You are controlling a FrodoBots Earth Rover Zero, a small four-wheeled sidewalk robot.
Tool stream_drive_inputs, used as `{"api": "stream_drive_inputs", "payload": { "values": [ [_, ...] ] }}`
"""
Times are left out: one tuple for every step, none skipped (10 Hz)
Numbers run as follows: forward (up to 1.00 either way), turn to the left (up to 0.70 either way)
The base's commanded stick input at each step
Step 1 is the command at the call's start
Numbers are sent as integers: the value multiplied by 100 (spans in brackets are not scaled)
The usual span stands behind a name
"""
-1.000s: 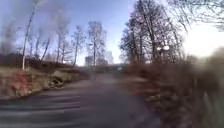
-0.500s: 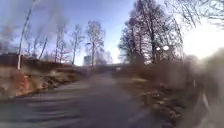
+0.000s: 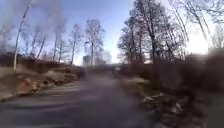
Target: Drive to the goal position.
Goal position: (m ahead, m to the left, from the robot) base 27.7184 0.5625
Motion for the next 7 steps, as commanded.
{"api": "stream_drive_inputs", "payload": {
  "values": [
    [100,2],
    [100,0],
    [100,0],
    [100,0],
    [100,0],
    [100,0],
    [100,0]
  ]
}}
